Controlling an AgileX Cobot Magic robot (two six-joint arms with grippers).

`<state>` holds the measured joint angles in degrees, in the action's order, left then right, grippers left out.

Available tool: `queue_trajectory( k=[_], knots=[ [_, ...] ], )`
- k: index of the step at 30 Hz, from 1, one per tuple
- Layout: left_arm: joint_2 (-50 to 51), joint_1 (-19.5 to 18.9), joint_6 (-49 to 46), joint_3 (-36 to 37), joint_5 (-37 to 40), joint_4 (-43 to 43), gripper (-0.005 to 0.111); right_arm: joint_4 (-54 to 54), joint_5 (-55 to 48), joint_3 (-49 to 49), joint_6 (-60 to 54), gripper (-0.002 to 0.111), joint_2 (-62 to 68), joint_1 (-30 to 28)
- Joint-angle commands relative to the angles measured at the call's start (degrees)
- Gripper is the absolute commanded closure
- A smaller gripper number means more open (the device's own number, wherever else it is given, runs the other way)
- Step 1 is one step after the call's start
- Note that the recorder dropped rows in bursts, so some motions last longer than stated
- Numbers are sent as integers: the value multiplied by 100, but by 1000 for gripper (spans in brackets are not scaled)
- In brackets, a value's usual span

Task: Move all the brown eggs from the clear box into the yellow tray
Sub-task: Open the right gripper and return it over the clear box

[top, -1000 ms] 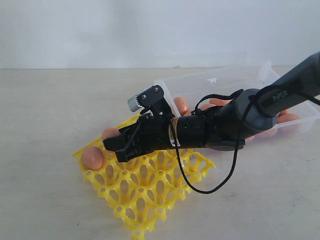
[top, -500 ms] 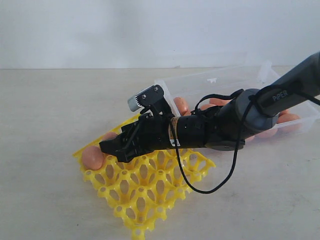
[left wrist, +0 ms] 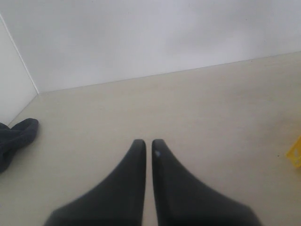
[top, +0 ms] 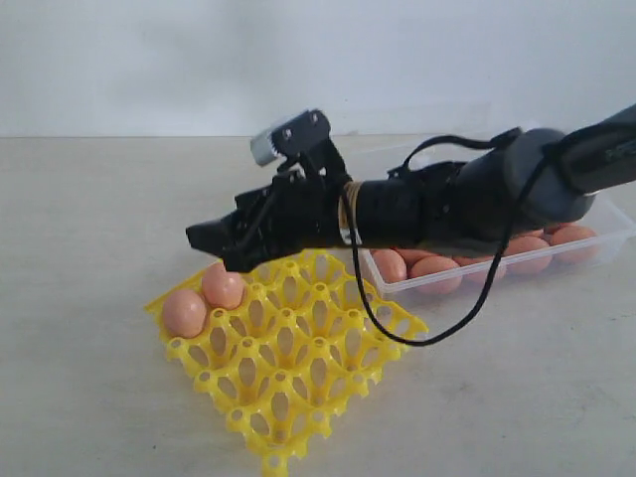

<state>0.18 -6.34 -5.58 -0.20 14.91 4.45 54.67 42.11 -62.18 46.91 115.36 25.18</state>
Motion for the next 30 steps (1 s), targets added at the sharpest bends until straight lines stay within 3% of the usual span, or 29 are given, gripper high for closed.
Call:
queue_trajectory(
  k=[1, 5, 8, 11, 13, 15, 19, 26, 30],
  knots=[
    [-18, 27, 18, 20, -57, -11, 103, 131, -872, -23, -58, 40, -984, -8],
    [-18, 27, 18, 20, -57, -11, 103, 407, -3307, -23, -58, 40, -2191, -8],
    [-18, 27, 18, 20, -57, -11, 103, 407, -6325, -23, -58, 40, -2898, -8],
    [-18, 27, 18, 20, -57, -11, 103, 314, -8409, -23, -822, 40, -2889, -8],
    [-18, 27, 18, 20, -57, -11, 103, -246, -8915, -66, -1134, 43, -2740, -8],
    [-18, 27, 18, 20, -57, -11, 103, -857, -9684, -328, -1932, 53, -2344, -8],
    [-18, 27, 18, 20, -57, -11, 103, -1681, -10748, -1449, -3036, 61, -1369, -8],
    [-18, 27, 18, 20, -57, -11, 103, -1690, -10704, -2205, -3274, 61, -471, -8],
    [-18, 27, 18, 20, -57, -11, 103, -1690, -10237, -2205, -4191, 61, -192, -8]
  ],
)
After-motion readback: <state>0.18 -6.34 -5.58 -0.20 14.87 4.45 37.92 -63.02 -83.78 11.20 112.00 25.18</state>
